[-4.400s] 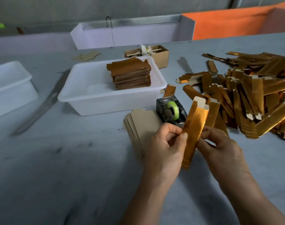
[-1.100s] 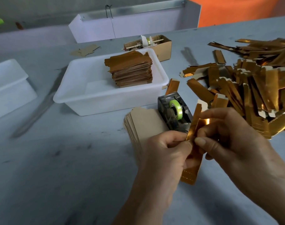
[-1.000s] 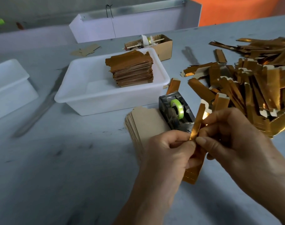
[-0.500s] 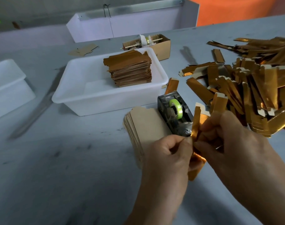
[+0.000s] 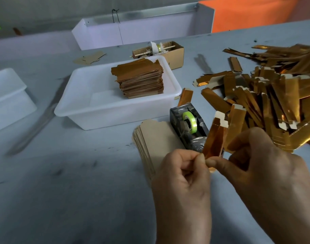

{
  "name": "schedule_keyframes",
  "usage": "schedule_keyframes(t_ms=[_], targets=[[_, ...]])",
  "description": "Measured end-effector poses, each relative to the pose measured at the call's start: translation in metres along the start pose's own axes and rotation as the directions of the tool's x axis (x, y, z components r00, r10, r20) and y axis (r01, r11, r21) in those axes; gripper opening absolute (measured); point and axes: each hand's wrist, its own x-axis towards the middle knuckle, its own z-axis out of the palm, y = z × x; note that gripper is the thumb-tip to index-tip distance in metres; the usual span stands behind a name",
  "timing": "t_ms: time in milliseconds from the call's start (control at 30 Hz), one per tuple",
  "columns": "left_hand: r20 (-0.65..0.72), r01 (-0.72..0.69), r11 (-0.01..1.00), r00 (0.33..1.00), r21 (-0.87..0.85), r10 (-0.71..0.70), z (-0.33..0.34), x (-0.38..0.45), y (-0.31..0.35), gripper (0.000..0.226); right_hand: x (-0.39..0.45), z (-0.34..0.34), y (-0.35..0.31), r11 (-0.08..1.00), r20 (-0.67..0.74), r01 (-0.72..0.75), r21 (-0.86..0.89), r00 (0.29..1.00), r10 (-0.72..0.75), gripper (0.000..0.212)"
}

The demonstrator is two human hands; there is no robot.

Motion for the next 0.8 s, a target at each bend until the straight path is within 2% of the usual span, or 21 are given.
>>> schedule_keyframes(t_ms=[67, 200, 300, 433, 567, 667, 733, 800], targets=[[-0.025, -0.044, 0.999, 0.999, -0.011, 0.044, -0.003, 0.003, 0.001, 0.004, 0.001, -0.005, -0.002, 1.000, -0.010, 0.001, -0.005, 1.000, -0.001, 0.051], [0.022, -0.022, 0.999, 0.999, -0.037, 0.023, -0.006, 0.004, 0.000, 0.007, 0.002, -0.003, 0.002, 0.964, 0.043, -0.085, 0.253, 0.996, 0.077, 0.049], [0.059, 0.032, 0.998, 0.998, -0.059, -0.028, -0.008, 0.006, 0.005, 0.011, 0.002, 0.006, 0.007, 0.868, 0.125, -0.167, 0.467, 0.985, 0.122, 0.049], [0.076, 0.098, 0.989, 0.993, -0.111, -0.090, -0.013, 0.008, 0.005, 0.011, 0.004, 0.012, 0.008, 0.692, 0.233, -0.283, 0.664, 0.958, 0.169, 0.037], [0.121, 0.196, 0.979, 0.975, -0.058, -0.188, -0.015, 0.009, 0.008, 0.010, 0.006, 0.015, 0.010, 0.705, 0.253, -0.281, 0.651, 0.956, 0.147, 0.025], [0.154, 0.155, 0.986, 0.975, 0.056, -0.162, -0.019, 0.013, 0.008, 0.005, 0.007, 0.012, 0.011, 0.696, 0.300, -0.301, 0.652, 0.945, 0.128, 0.023], [0.209, 0.116, 0.979, 0.966, 0.167, -0.150, -0.023, 0.017, 0.008, 0.014, 0.008, 0.011, 0.011, 0.682, 0.322, -0.302, 0.666, 0.941, 0.103, 0.020], [0.273, 0.094, 0.967, 0.949, 0.237, -0.159, -0.028, 0.022, 0.011, 0.034, 0.008, 0.009, 0.012, 0.682, 0.345, -0.296, 0.669, 0.936, 0.068, 0.023]])
